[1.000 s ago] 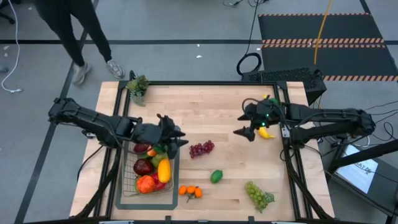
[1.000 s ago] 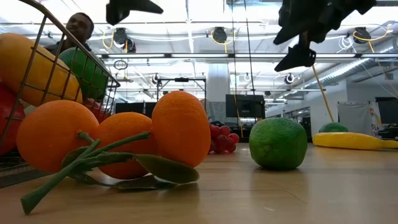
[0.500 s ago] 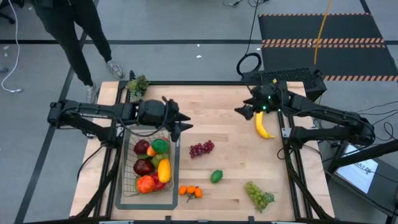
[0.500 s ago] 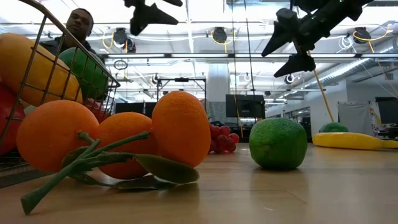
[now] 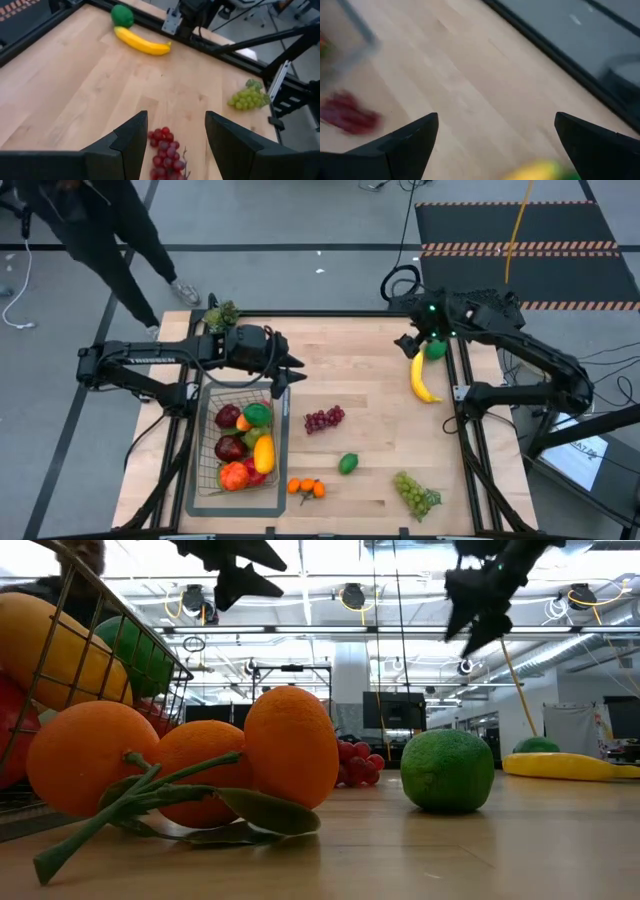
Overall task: Build produce basket
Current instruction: Put the top green lime into the wire basket
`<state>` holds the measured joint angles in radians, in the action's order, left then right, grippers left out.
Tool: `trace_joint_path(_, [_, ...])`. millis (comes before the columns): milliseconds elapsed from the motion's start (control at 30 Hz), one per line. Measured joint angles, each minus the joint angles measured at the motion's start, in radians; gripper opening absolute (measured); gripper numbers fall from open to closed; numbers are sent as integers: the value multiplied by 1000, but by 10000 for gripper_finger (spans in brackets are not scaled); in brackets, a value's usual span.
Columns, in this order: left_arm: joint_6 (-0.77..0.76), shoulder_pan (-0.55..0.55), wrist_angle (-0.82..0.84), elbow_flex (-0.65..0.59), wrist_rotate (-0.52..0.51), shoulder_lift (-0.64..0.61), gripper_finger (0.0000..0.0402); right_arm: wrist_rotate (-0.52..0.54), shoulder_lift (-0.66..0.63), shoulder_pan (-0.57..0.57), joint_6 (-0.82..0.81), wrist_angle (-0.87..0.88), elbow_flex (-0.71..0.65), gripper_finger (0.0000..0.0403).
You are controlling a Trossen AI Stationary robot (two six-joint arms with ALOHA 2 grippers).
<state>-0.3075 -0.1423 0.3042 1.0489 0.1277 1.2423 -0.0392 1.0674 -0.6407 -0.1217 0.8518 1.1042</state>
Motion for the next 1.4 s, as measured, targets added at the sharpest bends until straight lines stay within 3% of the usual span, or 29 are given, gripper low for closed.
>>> trace_joint_path(67, [-1, -1, 25, 0, 0, 0, 198, 72, 38, -21, -15, 81, 16, 393])
trace_joint_path(167, [-9, -1, 74, 0, 0, 0, 198, 136, 96, -71, -233, 181, 28, 393])
trace_joint_path(267, [-48, 0, 121, 0, 0, 0, 198, 136, 154, -126, -458, 270, 29, 393])
trace_joint_path(467, [-94, -1, 129, 0, -1, 0, 198, 121, 219, -197, -643, 273, 12, 393])
trace_joint_path(667, [-90, -2, 124, 0, -1, 0, 198, 146, 229, -265, -697, 270, -38, 393])
trace_joint_path(1000, [-88, -4, 110, 0, -7, 0, 198, 145, 220, -387, -685, 93, -220, 393])
trace_joint_path(1400, [-75, -4, 110, 0, -7, 0, 198, 113, 220, -462, -704, -90, -345, 393])
